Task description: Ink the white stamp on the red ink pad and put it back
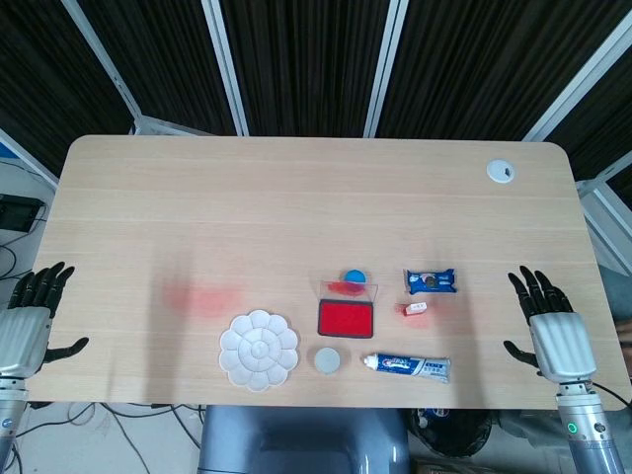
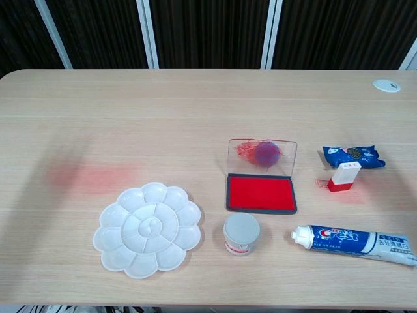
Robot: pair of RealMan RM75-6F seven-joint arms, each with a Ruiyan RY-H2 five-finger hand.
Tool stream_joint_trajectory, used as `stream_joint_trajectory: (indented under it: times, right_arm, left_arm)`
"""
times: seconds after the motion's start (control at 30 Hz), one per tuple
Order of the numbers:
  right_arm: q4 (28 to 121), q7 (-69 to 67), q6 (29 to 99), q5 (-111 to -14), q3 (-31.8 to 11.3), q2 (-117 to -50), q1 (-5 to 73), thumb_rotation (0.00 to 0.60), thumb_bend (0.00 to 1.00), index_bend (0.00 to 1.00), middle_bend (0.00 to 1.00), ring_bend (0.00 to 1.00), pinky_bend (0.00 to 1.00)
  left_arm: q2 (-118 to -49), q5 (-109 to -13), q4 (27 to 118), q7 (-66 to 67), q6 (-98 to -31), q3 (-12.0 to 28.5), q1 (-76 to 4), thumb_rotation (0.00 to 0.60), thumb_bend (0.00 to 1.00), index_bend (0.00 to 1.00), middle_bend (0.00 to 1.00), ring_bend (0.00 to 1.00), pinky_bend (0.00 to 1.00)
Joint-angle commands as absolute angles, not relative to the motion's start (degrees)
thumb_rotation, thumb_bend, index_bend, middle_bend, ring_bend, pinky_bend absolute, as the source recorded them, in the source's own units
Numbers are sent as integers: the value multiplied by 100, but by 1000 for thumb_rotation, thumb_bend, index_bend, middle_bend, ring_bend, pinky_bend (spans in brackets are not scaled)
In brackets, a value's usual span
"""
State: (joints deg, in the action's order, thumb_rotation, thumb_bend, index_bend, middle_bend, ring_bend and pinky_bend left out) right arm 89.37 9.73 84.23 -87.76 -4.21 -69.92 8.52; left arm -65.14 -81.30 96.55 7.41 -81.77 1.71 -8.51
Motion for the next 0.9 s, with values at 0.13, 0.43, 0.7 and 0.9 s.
stream_joint_trajectory:
  times: [0.13,0.43,0.7,0.9]
  right_arm:
    - [8937,981,8423,-8774,-421,-6993,851,600,75,0,0,0,196]
    - [8987,996,8429,-8777,-417,-6985,845,600,69,0,0,0,196]
    - [9121,1289,8299,-8753,-462,-7030,951,600,59,0,0,0,196]
    - [9306,1723,8005,-8561,-597,-7052,1156,600,94,34,72,38,209]
  left_arm:
    - [-6516,-8125,9651,759,-8171,181,-844,600,30,0,0,0,0]
    - [-6513,-8139,9647,746,-8183,195,-826,600,30,0,0,0,0]
    - [-6531,-8106,9594,721,-8112,235,-860,600,30,0,0,0,0]
    - [-6511,-8145,9580,679,-8104,226,-858,600,30,0,0,0,0]
